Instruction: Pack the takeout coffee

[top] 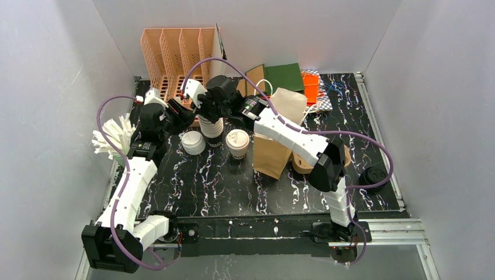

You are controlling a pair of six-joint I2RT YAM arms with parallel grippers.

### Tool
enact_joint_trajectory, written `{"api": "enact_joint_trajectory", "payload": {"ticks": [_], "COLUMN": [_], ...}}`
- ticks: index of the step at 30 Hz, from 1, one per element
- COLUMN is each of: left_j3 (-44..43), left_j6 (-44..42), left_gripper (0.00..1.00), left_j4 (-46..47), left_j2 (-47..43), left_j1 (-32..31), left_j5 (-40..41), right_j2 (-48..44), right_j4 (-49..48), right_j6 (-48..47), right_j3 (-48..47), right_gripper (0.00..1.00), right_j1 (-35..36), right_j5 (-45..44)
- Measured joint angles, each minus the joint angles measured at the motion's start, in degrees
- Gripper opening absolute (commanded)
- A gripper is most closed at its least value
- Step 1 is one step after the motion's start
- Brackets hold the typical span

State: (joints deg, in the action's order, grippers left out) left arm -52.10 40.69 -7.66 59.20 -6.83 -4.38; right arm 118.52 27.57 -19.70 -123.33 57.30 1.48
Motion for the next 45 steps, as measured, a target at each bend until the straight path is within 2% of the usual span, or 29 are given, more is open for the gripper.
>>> {"api": "enact_joint_trajectory", "payload": {"ticks": [2, 5, 15, 33, 45], "left_j3": [0.0, 0.0, 0.0, 0.0, -0.5], "left_j6": [0.0, 0.0, 0.0, 0.2, 0.1], "left_gripper": [0.48, 0.49, 0.56, 0.55, 0.55], "left_j4": [0.1, 0.5, 2.3, 5.2, 6.1], "left_j2": [0.3, 0.9, 1.7, 4.3, 5.8], "left_j1": [0.0, 0.0, 0.5, 1.5, 1.9], "left_j5": [-0.4, -1.0, -2.7, -4.0, -4.2], "right_j2": [0.0, 0.0, 0.0, 0.0, 0.0], "right_j4": [-0.2, -0.2, -0.4, -0.6, -0.4], "right_j6": [-0.1, -0.2, -0.3, -1.5, -3.0], "right_j3": [0.0, 0.0, 0.0, -0.1, -4.4], "right_gripper": [0.05, 0.01, 0.01, 0.01, 0.01], "right_j1": [0.1, 0.1, 0.2, 0.2, 1.0], "right_j5": [-0.1, -0.3, -0.7, -1.6, -3.5]}}
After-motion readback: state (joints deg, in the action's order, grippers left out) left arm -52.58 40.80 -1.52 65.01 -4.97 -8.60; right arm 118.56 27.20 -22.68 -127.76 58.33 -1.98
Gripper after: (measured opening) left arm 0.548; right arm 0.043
